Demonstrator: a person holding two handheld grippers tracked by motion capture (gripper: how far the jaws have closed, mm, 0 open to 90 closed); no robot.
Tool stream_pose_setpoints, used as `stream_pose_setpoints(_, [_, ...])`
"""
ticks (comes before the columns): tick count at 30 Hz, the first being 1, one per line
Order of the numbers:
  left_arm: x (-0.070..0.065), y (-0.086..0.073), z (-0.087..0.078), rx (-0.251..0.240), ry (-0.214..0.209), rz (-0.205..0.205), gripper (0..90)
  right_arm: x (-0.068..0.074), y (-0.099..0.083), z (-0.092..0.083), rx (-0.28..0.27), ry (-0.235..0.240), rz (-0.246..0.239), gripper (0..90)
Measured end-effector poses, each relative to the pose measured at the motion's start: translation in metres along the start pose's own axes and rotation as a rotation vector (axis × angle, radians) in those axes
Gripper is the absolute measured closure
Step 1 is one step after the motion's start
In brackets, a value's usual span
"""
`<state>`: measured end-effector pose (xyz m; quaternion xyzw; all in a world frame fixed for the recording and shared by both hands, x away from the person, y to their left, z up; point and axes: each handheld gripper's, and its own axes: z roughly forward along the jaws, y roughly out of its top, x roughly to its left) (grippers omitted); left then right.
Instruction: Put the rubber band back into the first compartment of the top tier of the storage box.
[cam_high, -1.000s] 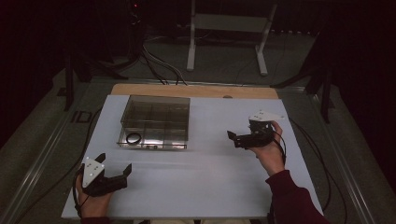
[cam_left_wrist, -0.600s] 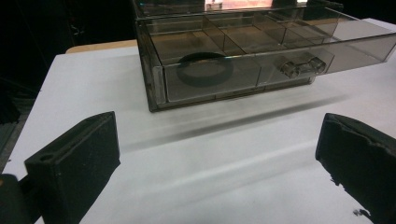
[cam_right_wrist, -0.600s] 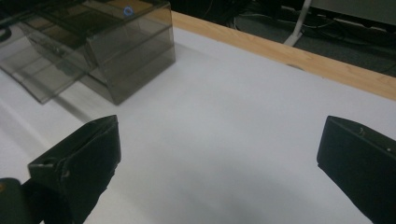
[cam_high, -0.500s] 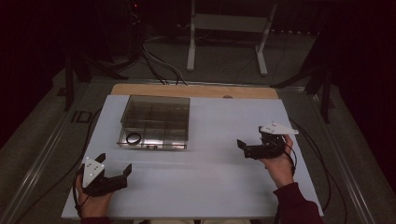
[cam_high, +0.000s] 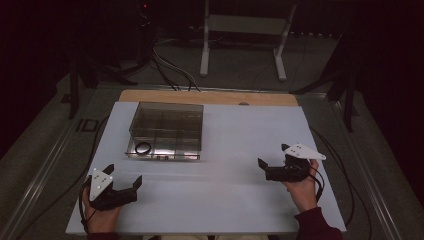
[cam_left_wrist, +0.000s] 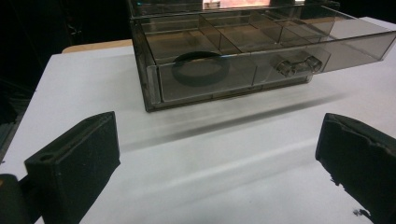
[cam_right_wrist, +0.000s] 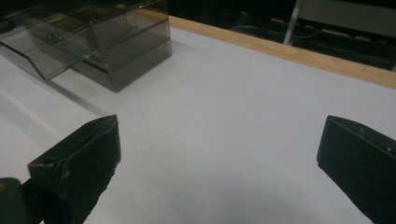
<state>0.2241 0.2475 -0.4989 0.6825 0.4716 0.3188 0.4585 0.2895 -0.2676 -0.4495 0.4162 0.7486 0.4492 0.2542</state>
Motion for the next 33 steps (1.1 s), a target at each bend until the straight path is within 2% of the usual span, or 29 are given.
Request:
stream_pose_setpoints(6, [0.0,0.0,0.0,0.0,-0.001,-0.002,0.6,-0.001,-0.022,-0.001,0.003,-0.011,0.018,0.1])
stream_pose_setpoints(20, [-0.001,0.001,0.001,-0.007,-0.014,-0.007,0.6,-0.006,-0.058,-0.021,-0.106,-0.032,0.101,0.2])
stream_pose_setpoints(24, [-0.001,0.001,0.0,-0.016,-0.019,-0.024,0.6,-0.006,-0.066,-0.025,-0.105,-0.029,0.11,0.1])
stream_pose_setpoints(28, [-0.001,0.001,0.001,-0.016,-0.022,-0.025,0.6,-0.008,-0.068,-0.029,-0.114,-0.031,0.123,0.1])
stream_pose_setpoints(33, [-0.003,0.001,0.004,-0.006,-0.026,-0.023,0.6,-0.01,-0.071,-0.024,-0.072,-0.039,0.118,0.1])
